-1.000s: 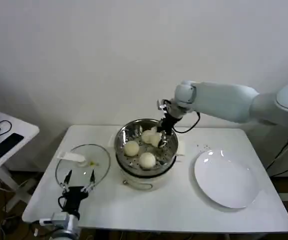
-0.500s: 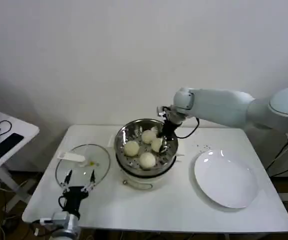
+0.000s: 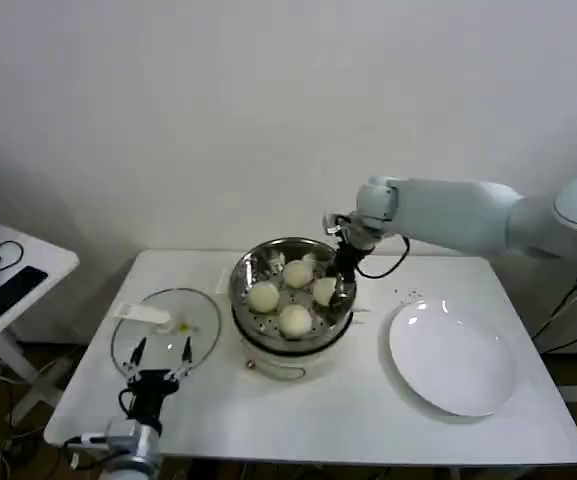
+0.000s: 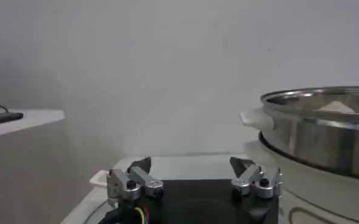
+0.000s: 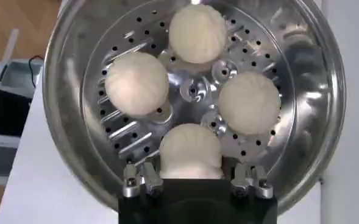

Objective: Take steamed baozi put them in steamer then cover it.

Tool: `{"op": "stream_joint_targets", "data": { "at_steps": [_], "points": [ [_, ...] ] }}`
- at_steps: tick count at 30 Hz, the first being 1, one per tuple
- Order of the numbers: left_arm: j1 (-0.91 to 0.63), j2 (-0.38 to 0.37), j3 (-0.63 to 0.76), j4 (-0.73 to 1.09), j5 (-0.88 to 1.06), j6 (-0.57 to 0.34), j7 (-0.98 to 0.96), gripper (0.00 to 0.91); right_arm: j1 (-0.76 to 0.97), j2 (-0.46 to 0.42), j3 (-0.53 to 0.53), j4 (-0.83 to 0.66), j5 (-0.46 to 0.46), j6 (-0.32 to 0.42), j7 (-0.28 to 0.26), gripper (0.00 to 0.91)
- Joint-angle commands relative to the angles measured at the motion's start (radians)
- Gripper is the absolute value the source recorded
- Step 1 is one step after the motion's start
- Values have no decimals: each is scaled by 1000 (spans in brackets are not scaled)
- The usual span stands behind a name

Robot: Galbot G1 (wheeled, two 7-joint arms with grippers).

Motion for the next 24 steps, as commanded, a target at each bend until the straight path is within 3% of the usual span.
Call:
{"op": "stream_joint_targets", "data": {
  "at_steps": [1,2,3,24],
  "points": [
    [1,-2,3,0,2,-1,0,907,3,-9,-6,15,-5,1,5,705],
    [2,-2,2,1,3,-2,0,907,1,-9,-6,15,-5,2,8,766],
    [3,-2,2,1,3,-2,-1,907,-1,-7,-6,15,-5,2,13,907],
    [6,3,-2,2,3,2,7,907,60,-13,47,-16,40,21,4,907]
  ]
}}
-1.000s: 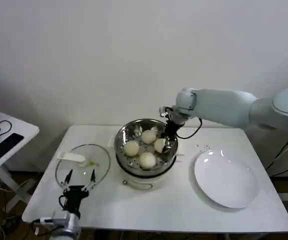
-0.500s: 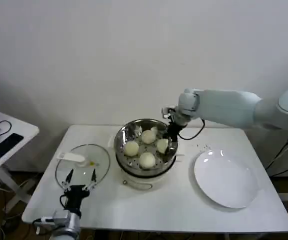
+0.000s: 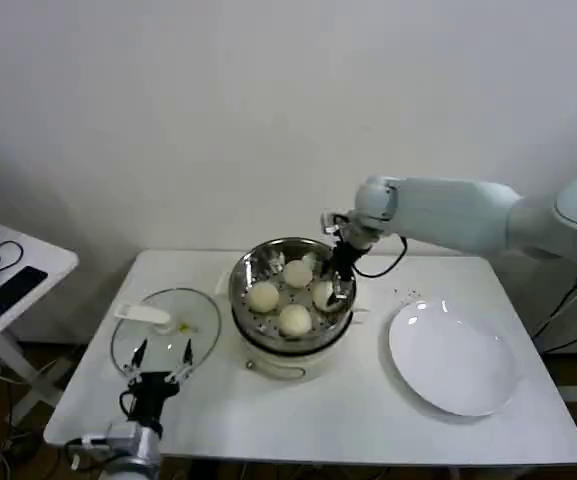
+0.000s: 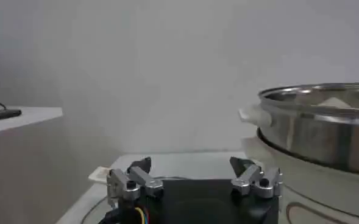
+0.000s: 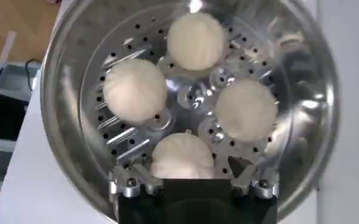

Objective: Take steamed baozi put them in steamer then cover it.

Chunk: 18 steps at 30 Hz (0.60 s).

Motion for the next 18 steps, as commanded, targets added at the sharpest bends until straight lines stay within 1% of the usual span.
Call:
{"op": "stream_joint_targets", "data": {
  "at_steps": [1,3,6,8,10,14,16,17,18],
  "points": [
    [0,4,-1,-1,2,1,1,907,59,-19,32,-13,35,10,-9,907],
    [1,5,-2,-2,3,0,0,907,81,-51,59,-10,74,7,1,907],
    [3,5,-4,-5,20,-6,1,907,109,-97,54,29,76,6,-5,907],
    [3,4,-1,-5,19,-4,0,907,118,-134,56,67,95,-1,15,907],
    [3,3,3,-5,21,-4,0,907,120,-163,70,91,92,-4,26,907],
    [7,1,7,-6,27,-2,-1,907,114,-257,145,164,92,-6,111,907],
    [7,1,7,-5,30,-2,-2,907,108,-310,189,213,28,-8,151,907],
    [7,1,7,-5,30,-2,-2,907,105,-334,204,226,14,-9,166,907],
    [8,0,6,-5,30,-2,-2,907,93,-374,234,267,4,-19,220,907]
  ]
}}
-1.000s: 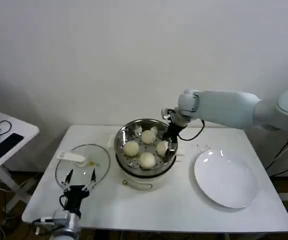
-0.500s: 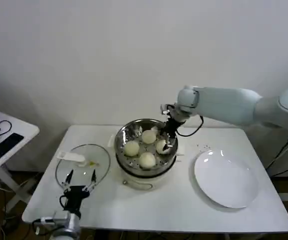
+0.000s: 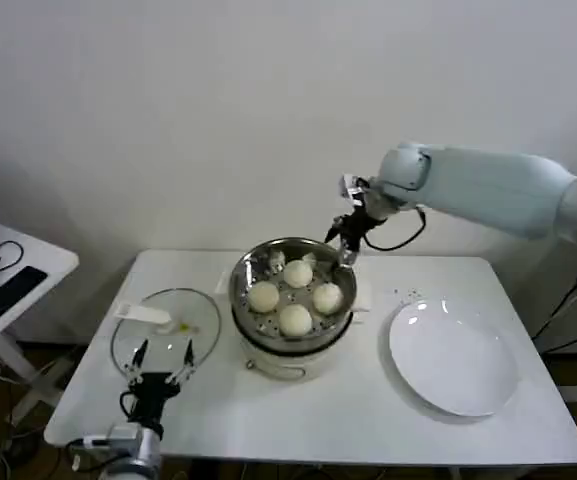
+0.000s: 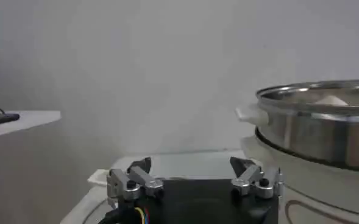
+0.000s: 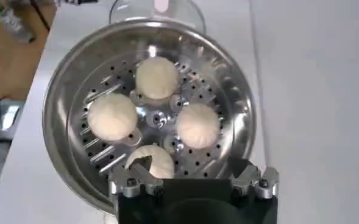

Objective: Take steamed baozi put them in steamer then cover it.

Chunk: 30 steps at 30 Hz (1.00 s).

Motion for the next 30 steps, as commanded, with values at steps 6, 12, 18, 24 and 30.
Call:
{"op": "stream_joint_targets", "data": {
  "at_steps": [6,12,18,24,30],
  "points": [
    [-9,2,-3,5,2,-10,-1,907,-194,-470,391,384,-149,-8,378,907],
    [-38,2,-4,12,-10,-29,10,907,-658,-664,871,518,-267,42,525,907],
    [-36,1,3,7,-5,-49,27,907,-1450,-671,1671,604,-403,99,606,907],
    [-30,-2,4,2,14,-56,36,907,-1881,-459,2152,674,-545,204,632,907],
    [-13,0,0,-1,24,-53,31,907,-2109,-183,2348,733,-636,352,628,907]
  ]
}}
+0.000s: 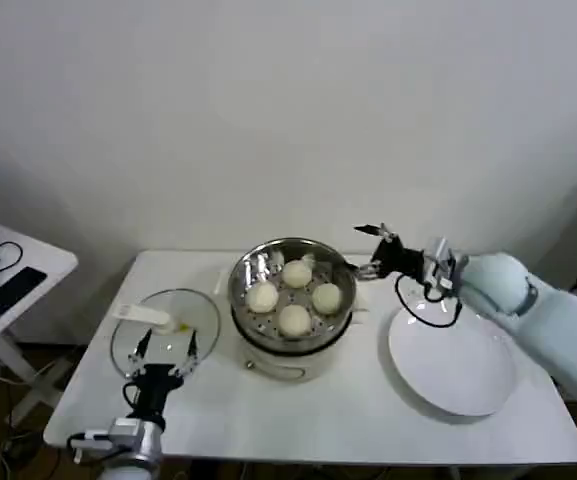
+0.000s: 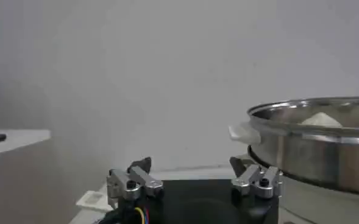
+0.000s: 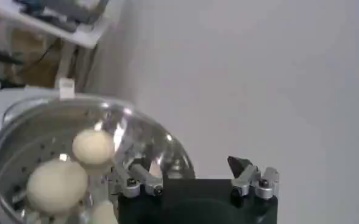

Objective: Take steamed baozi put them in steamer then cover it.

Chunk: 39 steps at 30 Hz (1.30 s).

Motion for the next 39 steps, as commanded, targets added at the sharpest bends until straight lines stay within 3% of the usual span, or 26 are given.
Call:
{"op": "stream_joint_targets", "data": {
  "at_steps": [1,7,15,24,39],
  "points": [
    [10,1,-3,-1,13,-5,-3,907,-997,347,1068,180,-263,243,97,907],
    [5,8,-14,10,51,31,-51,907,-1100,540,1124,199,-282,309,89,907],
    [4,10,-22,3,81,35,-28,907,-1183,684,1158,177,-290,360,46,907],
    [0,13,-25,-3,80,42,-14,907,-1203,741,1149,166,-287,369,31,907],
    [10,12,-51,-8,58,32,37,907,-1190,762,1136,165,-280,359,17,907]
  ]
}}
